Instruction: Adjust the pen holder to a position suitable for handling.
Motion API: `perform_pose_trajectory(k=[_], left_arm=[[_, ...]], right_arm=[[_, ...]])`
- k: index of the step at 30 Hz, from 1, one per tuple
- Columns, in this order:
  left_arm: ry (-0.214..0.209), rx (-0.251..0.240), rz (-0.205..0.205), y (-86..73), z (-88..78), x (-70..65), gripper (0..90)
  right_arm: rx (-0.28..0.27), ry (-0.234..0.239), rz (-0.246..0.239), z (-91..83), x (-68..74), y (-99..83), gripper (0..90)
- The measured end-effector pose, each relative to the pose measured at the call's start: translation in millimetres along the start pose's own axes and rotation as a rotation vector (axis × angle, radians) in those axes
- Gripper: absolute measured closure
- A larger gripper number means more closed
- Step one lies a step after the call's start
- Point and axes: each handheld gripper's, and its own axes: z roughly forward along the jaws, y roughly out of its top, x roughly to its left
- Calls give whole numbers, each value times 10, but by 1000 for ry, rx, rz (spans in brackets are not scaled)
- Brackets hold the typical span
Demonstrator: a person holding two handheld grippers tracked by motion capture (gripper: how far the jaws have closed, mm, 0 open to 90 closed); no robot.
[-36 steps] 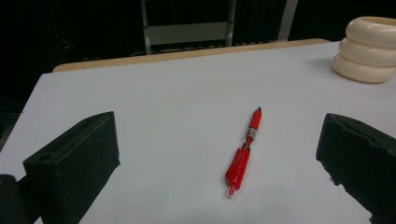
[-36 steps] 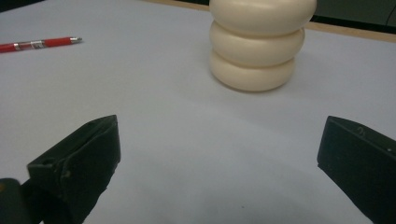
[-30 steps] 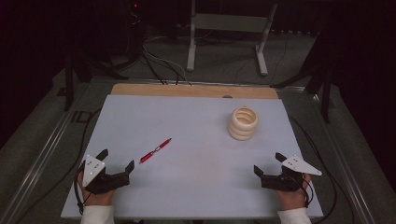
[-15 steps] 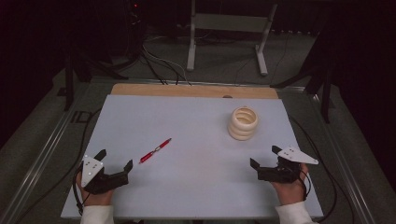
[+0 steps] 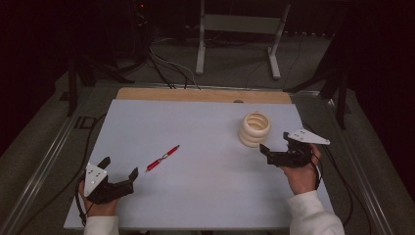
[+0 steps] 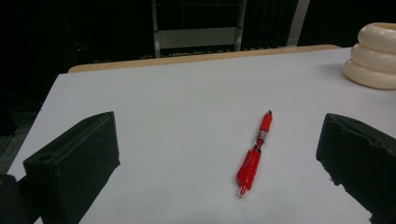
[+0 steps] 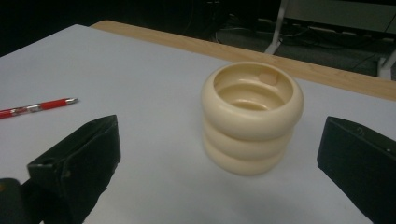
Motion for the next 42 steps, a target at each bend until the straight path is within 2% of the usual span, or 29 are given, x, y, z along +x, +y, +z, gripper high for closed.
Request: perform_pose_trajectory(k=[9,22,33,34,36,38,40,42], left_arm=[[7,-2,-2,-7,-19,11,0],[11,-6,-8,-21,-60,26,0],[4,-2,-7,-28,-54,16,0],[2,-3,-8,-29,-52,14,0],[1,-2,-6,-28,-52,13,0],[-1,-2,-8,-29,-49,13,0],[-1,-1,-8,-30,-44,15,0],[-2,0,-9,-30,-42,14,0]], right_arm=[[3,6,36,223,-100,212,0],[0,-16,69,540,-251,410,0],[89,-55,118,838,-402,399,0],[126,-73,132,899,-440,364,22],[155,-93,146,946,-477,330,46],[176,-94,167,980,-516,303,94],[196,-131,186,1010,-541,283,189],[205,-139,193,1023,-553,274,218]])
